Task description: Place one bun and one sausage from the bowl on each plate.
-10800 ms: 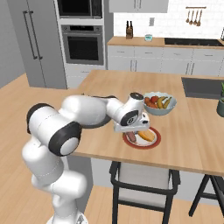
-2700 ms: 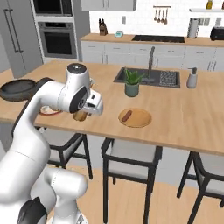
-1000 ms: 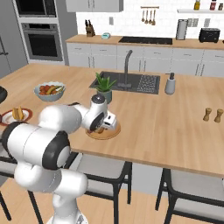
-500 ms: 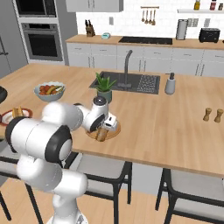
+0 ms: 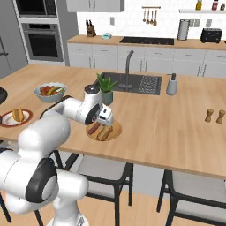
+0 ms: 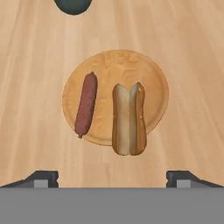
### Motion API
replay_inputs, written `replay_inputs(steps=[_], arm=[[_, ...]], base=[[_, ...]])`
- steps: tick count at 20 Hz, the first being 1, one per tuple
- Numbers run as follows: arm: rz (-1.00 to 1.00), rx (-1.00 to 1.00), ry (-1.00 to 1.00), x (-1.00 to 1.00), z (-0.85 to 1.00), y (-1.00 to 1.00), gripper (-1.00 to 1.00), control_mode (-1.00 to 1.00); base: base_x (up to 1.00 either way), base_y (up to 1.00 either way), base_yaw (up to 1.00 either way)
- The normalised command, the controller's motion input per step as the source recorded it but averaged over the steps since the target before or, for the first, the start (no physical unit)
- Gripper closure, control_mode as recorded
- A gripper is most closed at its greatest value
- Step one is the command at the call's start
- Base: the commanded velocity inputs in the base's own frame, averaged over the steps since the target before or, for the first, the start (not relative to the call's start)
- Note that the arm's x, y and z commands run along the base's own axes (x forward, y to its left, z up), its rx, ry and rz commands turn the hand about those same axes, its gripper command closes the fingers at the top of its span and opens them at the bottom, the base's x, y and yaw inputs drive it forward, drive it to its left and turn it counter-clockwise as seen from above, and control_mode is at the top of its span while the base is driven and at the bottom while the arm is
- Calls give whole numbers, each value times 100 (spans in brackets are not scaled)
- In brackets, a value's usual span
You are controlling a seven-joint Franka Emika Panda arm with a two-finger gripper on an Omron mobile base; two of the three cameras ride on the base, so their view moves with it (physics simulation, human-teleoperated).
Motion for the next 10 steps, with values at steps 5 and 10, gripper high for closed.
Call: replay_inputs(steps=[5,10], arm=[[-2,0,10,-100,100,0,-100,-100],[0,0,23,-100,53,27,-100,-100]], base=[[0,0,0],[0,0,0]])
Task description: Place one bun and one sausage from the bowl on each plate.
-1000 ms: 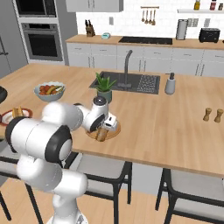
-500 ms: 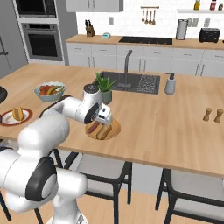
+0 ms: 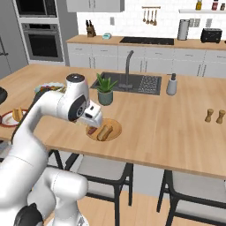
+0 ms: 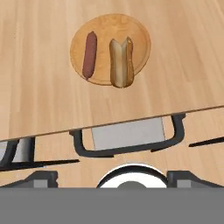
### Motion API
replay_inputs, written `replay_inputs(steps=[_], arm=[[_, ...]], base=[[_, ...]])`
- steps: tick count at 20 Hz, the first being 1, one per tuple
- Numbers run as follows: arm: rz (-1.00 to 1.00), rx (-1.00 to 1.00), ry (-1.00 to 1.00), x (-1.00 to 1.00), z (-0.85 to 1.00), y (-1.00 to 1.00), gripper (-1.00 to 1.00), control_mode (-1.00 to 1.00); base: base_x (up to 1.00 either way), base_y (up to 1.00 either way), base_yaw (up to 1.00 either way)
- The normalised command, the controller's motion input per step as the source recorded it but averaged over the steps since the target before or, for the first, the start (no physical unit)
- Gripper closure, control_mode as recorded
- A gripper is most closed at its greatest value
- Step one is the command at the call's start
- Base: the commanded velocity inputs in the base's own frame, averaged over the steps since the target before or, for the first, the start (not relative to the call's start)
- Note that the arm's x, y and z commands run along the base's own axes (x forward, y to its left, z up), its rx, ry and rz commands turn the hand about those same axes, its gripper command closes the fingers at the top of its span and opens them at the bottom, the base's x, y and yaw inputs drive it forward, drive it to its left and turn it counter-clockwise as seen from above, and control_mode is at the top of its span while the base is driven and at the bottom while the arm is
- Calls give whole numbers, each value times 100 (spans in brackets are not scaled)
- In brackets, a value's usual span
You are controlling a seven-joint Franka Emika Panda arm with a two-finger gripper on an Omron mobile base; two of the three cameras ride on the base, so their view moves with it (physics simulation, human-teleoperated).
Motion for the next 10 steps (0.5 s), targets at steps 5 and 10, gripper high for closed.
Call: replay_inputs(steps=[5,10], arm=[[0,0,32,-100,31,58,-100,-100],[6,-1,24,-100,16,86,-100,-100]], base=[[0,0,0],[0,0,0]])
